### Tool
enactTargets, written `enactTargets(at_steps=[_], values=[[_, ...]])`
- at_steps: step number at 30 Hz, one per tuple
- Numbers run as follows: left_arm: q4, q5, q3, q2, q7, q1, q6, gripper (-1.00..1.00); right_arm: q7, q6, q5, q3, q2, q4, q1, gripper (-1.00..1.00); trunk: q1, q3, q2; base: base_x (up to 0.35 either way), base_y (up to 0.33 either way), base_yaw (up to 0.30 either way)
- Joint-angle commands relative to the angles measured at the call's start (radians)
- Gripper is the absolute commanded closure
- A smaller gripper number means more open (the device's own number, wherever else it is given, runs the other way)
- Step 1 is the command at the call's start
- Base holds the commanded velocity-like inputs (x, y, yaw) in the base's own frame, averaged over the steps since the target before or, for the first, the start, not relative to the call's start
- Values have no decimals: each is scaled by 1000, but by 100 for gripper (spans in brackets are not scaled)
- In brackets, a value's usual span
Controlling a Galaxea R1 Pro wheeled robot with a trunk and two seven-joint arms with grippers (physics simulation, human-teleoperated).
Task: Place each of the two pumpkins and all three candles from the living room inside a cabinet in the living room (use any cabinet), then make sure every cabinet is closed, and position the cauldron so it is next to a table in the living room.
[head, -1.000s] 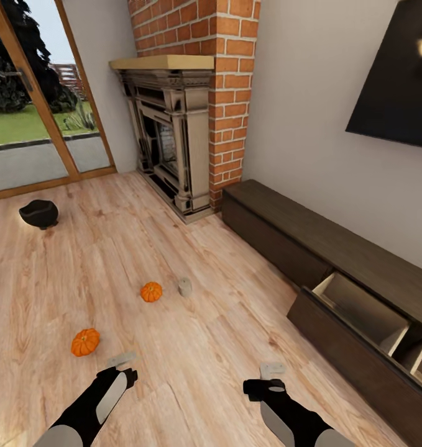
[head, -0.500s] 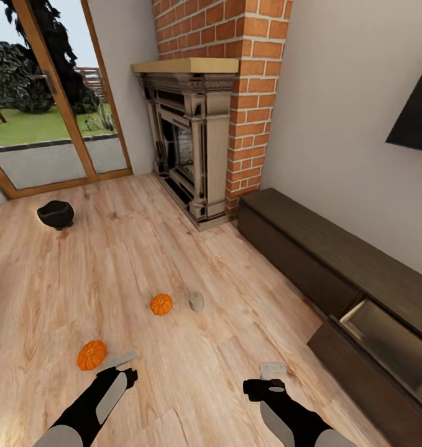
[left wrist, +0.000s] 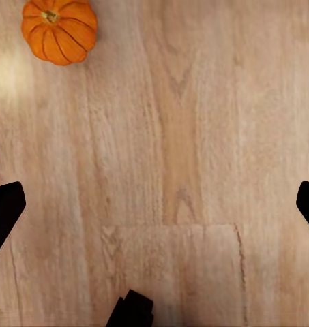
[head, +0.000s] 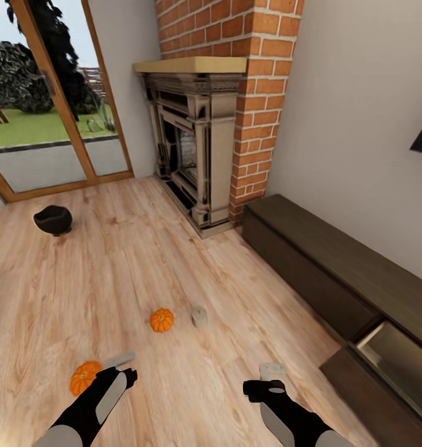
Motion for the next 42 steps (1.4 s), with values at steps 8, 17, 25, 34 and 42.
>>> enactTargets(at_steps=[8, 17, 25, 34, 42], values=[[-2, 10, -9, 1, 10, 0, 2, -100, -9, 5, -6, 9, -1, -2, -1, -100, 0, -1, 0, 284, 131, 264], [-2, 10, -9, 1, 10, 0, 2, -100, -9, 6, -5, 9, -1, -3, -1, -100, 0, -1, 0, 292, 26, 222], [-2, 10, -8, 2, 10, 0, 2, -100, -9, 6, -5, 11, -1, -3, -1, -100, 0, -1, 0, 283, 1, 13], [-2, 10, -8, 2, 10, 0, 2, -100, -9, 6, -6, 12, -1, -3, -1, -100, 0, -1, 0, 254, 0, 12], [-2, 10, -9, 1, 10, 0, 2, -100, -9, 7, -6, 12, -1, -3, -1, -100, 0, -1, 0, 232, -58, 241]])
